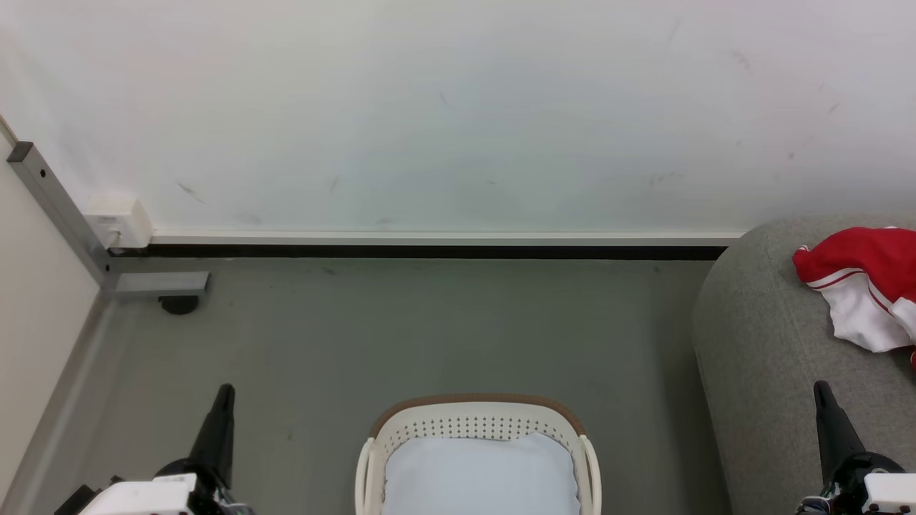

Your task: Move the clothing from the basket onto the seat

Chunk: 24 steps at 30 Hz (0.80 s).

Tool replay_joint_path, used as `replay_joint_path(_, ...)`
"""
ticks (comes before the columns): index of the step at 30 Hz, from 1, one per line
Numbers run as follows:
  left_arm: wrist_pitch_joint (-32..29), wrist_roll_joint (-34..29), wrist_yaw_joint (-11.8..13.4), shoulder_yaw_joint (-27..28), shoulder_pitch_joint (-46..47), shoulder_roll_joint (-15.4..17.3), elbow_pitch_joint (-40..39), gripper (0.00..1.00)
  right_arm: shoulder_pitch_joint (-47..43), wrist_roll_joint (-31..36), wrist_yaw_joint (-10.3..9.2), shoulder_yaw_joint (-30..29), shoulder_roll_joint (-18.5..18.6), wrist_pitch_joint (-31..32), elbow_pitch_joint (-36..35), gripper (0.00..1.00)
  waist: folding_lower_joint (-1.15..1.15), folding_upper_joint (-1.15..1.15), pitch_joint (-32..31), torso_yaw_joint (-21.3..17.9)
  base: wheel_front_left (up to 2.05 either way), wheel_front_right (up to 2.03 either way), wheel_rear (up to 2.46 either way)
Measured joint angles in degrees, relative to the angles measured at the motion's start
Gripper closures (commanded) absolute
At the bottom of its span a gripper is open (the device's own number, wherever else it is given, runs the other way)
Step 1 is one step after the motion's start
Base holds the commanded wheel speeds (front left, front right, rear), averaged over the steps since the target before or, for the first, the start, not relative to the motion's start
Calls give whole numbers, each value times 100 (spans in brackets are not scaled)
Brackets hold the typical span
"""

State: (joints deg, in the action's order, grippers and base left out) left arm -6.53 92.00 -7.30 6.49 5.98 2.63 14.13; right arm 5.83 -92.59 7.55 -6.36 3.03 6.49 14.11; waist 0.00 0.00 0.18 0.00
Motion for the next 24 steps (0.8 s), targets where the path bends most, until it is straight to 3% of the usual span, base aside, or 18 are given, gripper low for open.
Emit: replay_joint_path(24,0,0,0,0,1,0,0,100,1,0,0,-5,-5,1,0,100,0,0,0,0,0,0,0)
